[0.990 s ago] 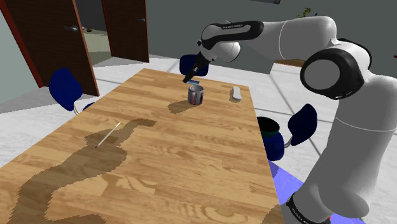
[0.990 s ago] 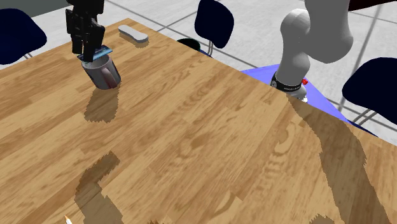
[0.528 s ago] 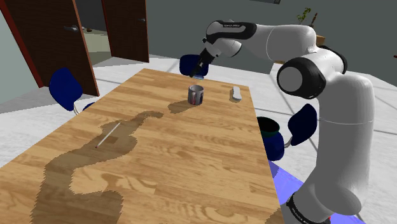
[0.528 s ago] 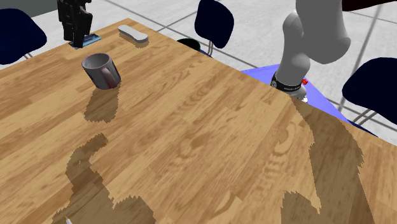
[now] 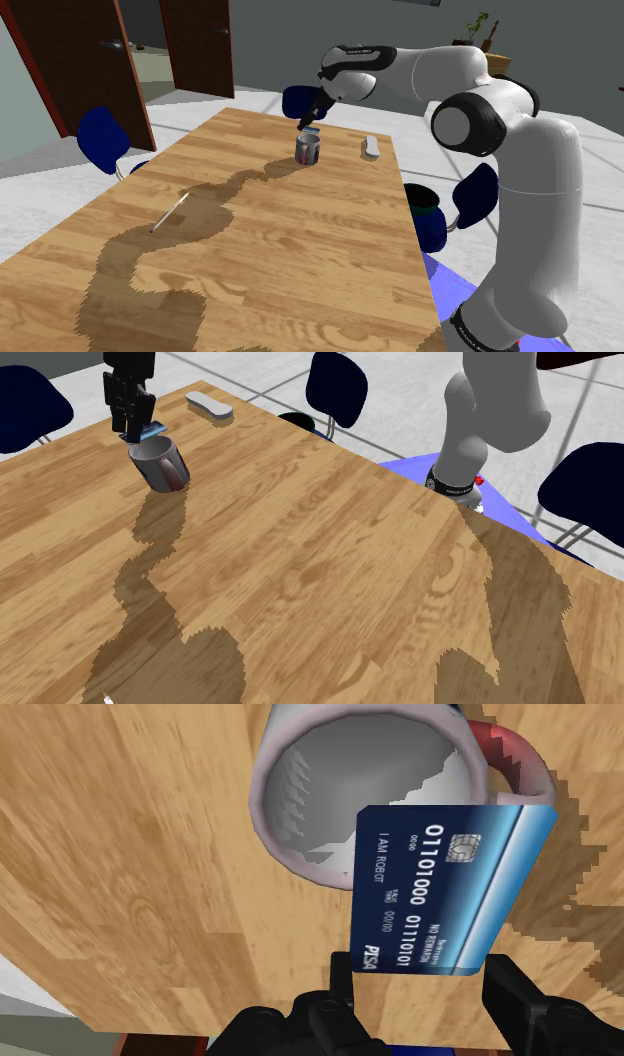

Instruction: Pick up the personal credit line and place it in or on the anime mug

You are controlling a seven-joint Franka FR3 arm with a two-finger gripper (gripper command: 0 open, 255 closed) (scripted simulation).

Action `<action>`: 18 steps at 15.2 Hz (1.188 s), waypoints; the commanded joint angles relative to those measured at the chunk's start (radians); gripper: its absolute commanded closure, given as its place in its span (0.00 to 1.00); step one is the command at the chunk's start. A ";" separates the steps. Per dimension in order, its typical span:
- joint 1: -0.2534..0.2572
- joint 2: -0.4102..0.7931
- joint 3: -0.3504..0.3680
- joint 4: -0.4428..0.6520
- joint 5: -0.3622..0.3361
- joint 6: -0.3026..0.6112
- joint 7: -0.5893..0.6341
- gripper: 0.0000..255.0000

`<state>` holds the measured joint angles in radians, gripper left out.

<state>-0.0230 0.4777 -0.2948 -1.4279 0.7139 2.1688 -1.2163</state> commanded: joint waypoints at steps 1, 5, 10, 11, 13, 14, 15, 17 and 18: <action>-0.001 0.007 0.004 -0.015 0.009 0.019 -0.014 1.00; -0.002 0.020 0.012 -0.045 0.029 0.056 -0.043 1.00; -0.003 0.030 0.018 -0.063 0.042 0.079 -0.062 1.00; -0.003 0.030 0.018 -0.063 0.042 0.079 -0.062 1.00; -0.003 0.030 0.018 -0.063 0.042 0.079 -0.062 1.00; -0.003 0.030 0.018 -0.063 0.042 0.079 -0.062 1.00; -0.003 0.030 0.018 -0.063 0.042 0.079 -0.062 1.00; -0.003 0.030 0.018 -0.062 0.042 0.079 -0.062 0.00; -0.004 0.031 0.018 -0.062 0.042 0.079 -0.062 0.00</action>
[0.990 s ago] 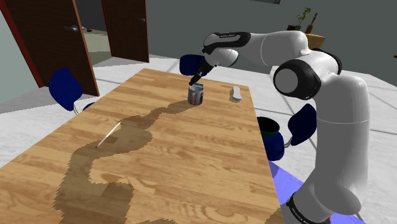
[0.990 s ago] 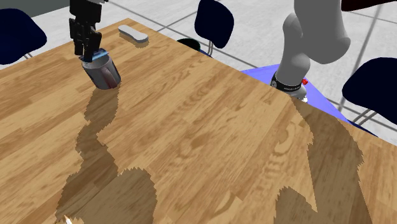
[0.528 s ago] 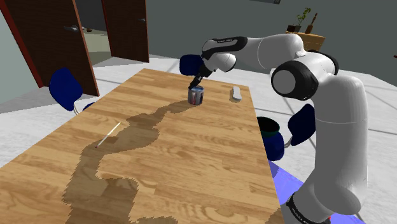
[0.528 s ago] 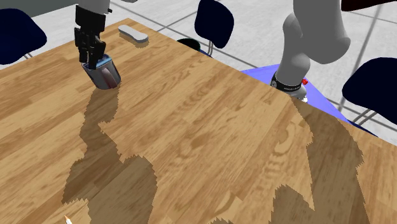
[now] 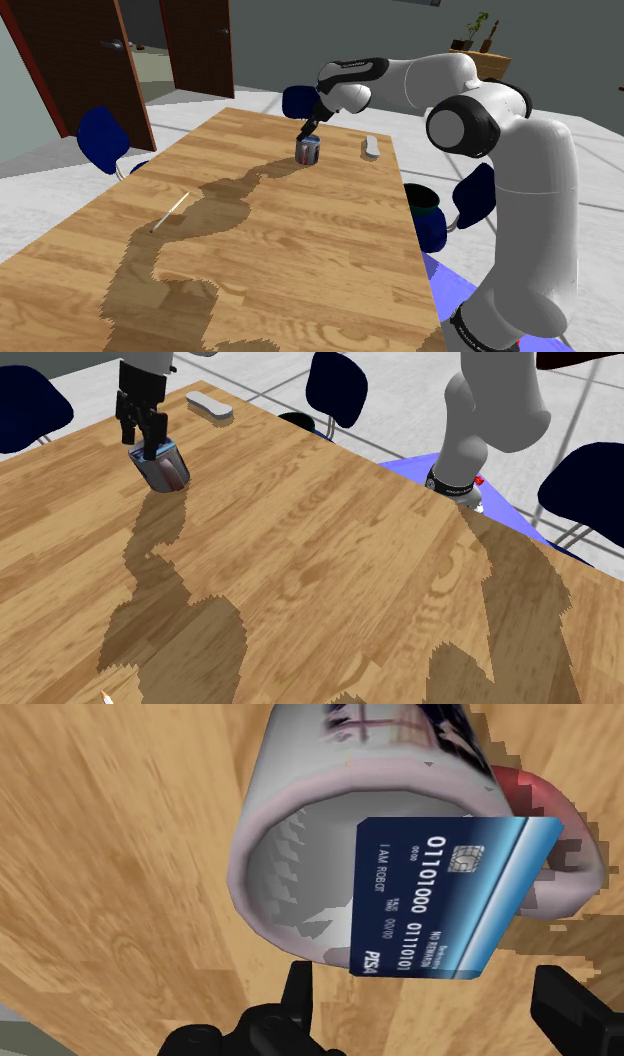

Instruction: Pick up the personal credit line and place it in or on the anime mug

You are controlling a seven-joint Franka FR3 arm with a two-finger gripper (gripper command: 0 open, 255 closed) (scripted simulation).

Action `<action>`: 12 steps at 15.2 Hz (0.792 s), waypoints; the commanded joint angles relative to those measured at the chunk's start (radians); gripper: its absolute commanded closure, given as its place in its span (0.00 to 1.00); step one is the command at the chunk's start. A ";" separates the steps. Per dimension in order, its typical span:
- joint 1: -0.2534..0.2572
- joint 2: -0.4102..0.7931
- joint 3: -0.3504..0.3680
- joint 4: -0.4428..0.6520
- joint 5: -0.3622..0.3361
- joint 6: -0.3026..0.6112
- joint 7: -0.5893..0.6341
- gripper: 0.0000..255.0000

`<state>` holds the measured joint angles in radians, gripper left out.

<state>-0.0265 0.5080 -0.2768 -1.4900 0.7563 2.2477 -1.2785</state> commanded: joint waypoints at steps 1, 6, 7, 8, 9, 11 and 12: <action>0.000 0.000 0.000 0.000 0.000 0.000 0.000 0.00; -0.007 -0.071 -0.020 -0.026 -0.027 -0.049 0.009 0.00; -0.009 -0.088 -0.025 -0.031 -0.034 -0.062 0.012 0.00; -0.009 -0.088 -0.025 -0.031 -0.034 -0.062 0.012 0.00; -0.009 -0.088 -0.025 -0.031 -0.034 -0.062 0.012 0.00; -0.009 -0.088 -0.025 -0.031 -0.034 -0.062 0.012 0.00; -0.009 -0.088 -0.025 -0.031 -0.034 -0.062 0.012 0.00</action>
<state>-0.0354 0.4205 -0.3020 -1.5211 0.7229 2.1861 -1.2672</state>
